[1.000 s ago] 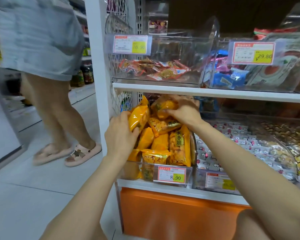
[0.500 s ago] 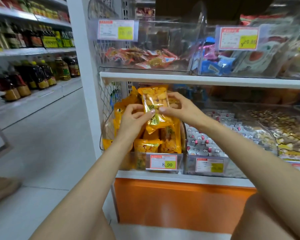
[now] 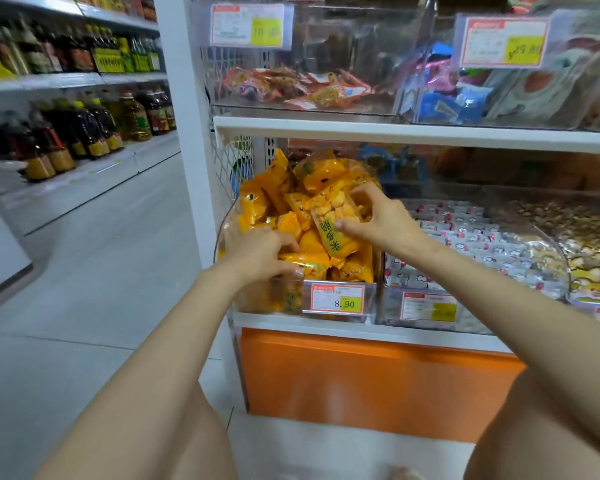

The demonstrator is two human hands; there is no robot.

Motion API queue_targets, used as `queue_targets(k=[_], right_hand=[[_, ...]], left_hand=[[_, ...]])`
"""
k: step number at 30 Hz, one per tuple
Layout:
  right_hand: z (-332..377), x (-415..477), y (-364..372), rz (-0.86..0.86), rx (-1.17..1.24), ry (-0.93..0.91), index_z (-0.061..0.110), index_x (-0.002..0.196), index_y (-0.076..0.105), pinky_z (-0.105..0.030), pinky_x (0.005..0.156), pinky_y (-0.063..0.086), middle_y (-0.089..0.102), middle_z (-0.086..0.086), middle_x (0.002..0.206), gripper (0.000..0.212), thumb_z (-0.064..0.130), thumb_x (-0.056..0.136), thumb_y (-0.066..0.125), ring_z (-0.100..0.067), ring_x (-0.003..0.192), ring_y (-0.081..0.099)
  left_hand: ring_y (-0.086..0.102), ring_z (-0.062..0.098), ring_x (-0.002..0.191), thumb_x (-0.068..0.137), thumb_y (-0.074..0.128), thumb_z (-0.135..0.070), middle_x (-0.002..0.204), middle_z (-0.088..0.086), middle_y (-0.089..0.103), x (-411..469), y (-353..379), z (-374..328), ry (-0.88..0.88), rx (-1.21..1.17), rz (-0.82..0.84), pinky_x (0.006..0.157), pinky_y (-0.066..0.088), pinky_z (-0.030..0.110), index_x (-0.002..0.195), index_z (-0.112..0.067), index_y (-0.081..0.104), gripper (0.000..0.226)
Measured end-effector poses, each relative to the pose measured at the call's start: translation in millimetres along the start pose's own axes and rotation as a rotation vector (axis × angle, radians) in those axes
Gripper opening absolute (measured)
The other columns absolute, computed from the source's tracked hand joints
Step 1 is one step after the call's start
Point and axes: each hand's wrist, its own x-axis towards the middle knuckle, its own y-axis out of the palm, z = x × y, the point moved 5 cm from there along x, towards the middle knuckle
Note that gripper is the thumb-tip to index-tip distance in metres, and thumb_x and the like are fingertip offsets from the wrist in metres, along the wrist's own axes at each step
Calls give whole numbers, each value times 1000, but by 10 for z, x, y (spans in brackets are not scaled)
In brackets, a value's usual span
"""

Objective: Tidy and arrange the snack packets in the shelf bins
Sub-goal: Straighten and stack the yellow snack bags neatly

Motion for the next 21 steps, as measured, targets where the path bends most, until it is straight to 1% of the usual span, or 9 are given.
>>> queue_targets(k=[3, 6, 8, 11, 12, 15, 16, 19, 21], right_hand=[[26, 7, 2, 65, -94, 2, 24, 134, 37, -43, 90, 49, 56, -7, 125, 70, 53, 77, 67, -26, 109, 56], [55, -17, 55, 156, -179, -4, 27, 136, 36, -41, 85, 50, 56, -4, 125, 73, 54, 76, 68, -25, 107, 56], [71, -29, 42, 138, -152, -7, 27, 134, 41, -39, 82, 49, 57, -4, 121, 67, 49, 77, 69, -24, 105, 56], [62, -18, -85, 56, -62, 0, 27, 128, 49, -38, 86, 48, 55, -1, 127, 57, 42, 78, 71, -25, 111, 55], [44, -15, -123, 38, -31, 17, 26, 127, 51, -34, 83, 47, 54, 0, 129, 55, 41, 78, 72, -25, 109, 57], [-3, -14, -198, 1, 90, 69, 21, 121, 55, -12, 57, 44, 55, -1, 125, 50, 35, 77, 74, -26, 97, 63], [-11, -12, -213, -12, 118, 72, 20, 120, 56, -6, 52, 41, 56, -1, 121, 49, 34, 77, 75, -26, 94, 63], [-16, -8, -254, -48, 161, 59, 18, 117, 58, -3, 52, 39, 55, 3, 110, 47, 33, 75, 76, -20, 92, 59], [-31, 2, -266, -50, 169, 50, 18, 114, 60, -6, 57, 38, 54, 3, 110, 45, 34, 75, 76, -14, 95, 53]], left_hand=[[43, 23, 120, 82, 62, -49, 120, 3, 56, 6, 50, 16, -22, 11, 30, 92, 31, 35, 124, -31, 54, 46], [39, 22, 123, 84, 62, -47, 124, 3, 54, -5, 56, -4, -15, 30, 44, 99, 25, 39, 127, -29, 52, 47], [41, 22, 121, 84, 62, -45, 122, 5, 55, 4, 21, 16, -14, 22, 12, 96, 29, 36, 123, -28, 55, 44], [47, 24, 115, 84, 63, -44, 118, 8, 57, 5, -35, 129, -38, -19, -24, 90, 37, 33, 121, -26, 57, 41], [48, 24, 114, 84, 63, -43, 119, 7, 58, 4, -43, 161, -43, -36, -31, 88, 38, 33, 120, -26, 58, 41], [52, 24, 112, 86, 63, -39, 120, 5, 61, 1, -44, 190, -43, -83, -35, 84, 39, 32, 120, -23, 58, 39], [53, 24, 112, 86, 62, -38, 120, 4, 61, 8, -37, 185, -43, -92, -31, 84, 39, 32, 121, -22, 57, 39], [53, 22, 111, 87, 62, -35, 119, 3, 60, 37, -12, 117, -34, -129, -28, 79, 36, 27, 119, -21, 57, 35], [53, 21, 108, 86, 63, -32, 116, 2, 61, 72, 16, 47, 0, -185, -28, 78, 35, 26, 115, -20, 59, 32]])
